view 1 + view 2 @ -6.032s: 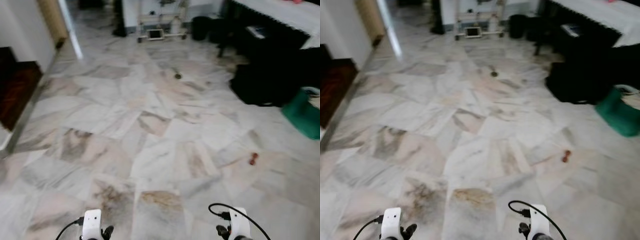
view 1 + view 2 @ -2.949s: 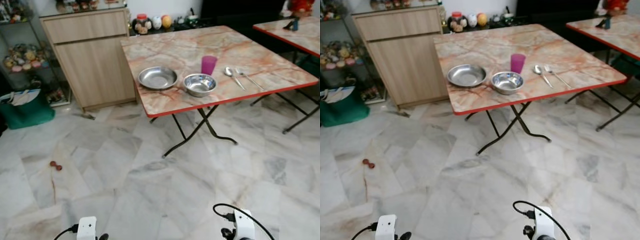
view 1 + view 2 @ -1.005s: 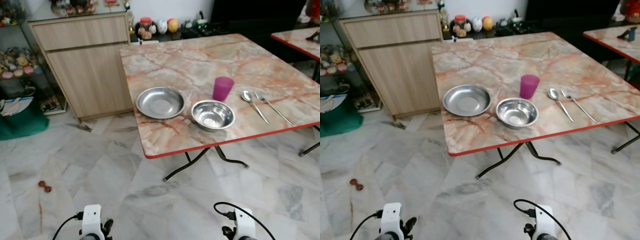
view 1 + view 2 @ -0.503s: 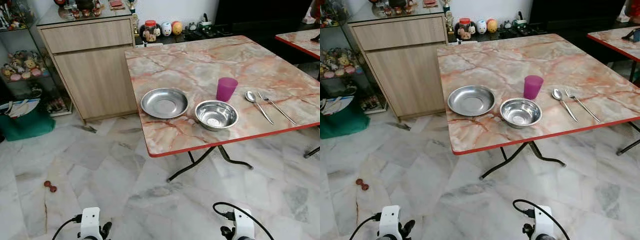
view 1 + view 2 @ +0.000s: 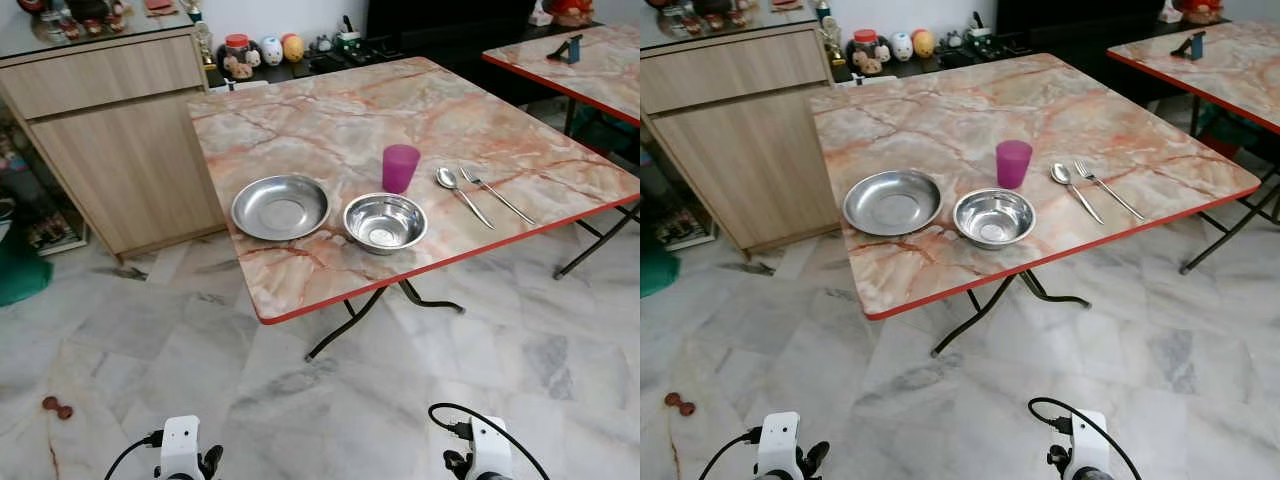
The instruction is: Setting the table
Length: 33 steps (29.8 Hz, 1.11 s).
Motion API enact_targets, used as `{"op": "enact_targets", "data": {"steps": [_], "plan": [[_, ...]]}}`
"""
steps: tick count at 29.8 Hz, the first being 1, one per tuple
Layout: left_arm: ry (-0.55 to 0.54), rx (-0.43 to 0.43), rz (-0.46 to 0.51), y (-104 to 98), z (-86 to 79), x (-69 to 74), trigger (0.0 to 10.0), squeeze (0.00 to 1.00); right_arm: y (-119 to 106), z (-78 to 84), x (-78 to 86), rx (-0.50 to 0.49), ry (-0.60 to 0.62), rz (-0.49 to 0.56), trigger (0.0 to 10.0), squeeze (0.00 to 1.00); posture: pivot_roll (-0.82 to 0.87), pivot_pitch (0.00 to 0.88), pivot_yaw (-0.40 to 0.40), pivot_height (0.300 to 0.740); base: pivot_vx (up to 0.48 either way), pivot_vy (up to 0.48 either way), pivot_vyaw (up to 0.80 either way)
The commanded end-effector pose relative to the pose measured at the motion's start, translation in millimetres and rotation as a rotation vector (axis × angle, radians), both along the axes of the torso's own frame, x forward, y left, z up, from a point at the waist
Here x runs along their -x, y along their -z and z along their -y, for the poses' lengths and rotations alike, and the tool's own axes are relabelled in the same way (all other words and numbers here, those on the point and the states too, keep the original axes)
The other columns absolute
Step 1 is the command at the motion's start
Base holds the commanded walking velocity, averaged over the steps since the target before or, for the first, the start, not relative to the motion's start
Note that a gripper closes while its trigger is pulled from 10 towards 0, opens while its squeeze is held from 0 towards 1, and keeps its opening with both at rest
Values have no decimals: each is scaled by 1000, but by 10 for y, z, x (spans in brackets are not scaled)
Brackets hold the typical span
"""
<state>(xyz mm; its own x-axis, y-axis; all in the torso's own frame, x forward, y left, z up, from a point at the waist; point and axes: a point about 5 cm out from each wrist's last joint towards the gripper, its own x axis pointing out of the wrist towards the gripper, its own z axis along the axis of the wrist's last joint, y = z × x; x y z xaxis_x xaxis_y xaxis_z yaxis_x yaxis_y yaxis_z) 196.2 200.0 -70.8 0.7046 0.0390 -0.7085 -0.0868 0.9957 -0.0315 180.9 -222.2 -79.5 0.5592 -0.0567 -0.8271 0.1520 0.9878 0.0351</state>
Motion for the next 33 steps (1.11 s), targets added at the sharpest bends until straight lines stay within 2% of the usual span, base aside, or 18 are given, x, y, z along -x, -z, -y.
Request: {"op": "enact_targets", "data": {"steps": [1, 8, 20, 33], "plan": [[-30, 3, -51, 58, -51, 107, 10000, 0, -11, -15, -26, -5, 8, 17, 10000, 0, -38, 0, 21, 707, 0, 439, 0], [-25, -2, -57, 64, -57, 117, 10000, 0, -10, -15, -24, 0, 9, 17, 10000, 0, -40, 0, 22, 707, 0, 448, -64], [-22, -2, -69, 78, -52, 138, 10000, 0, 1, -26, -8, -4, 6, 10, 10000, 0, -49, 0, 29, 707, 0, 0, -696], [-24, -11, -85, 91, -75, 164, 10000, 0, 1, -27, -9, -4, 7, 11, 10000, 0, -47, 0, 29, 707, 0, 160, -696]]}}
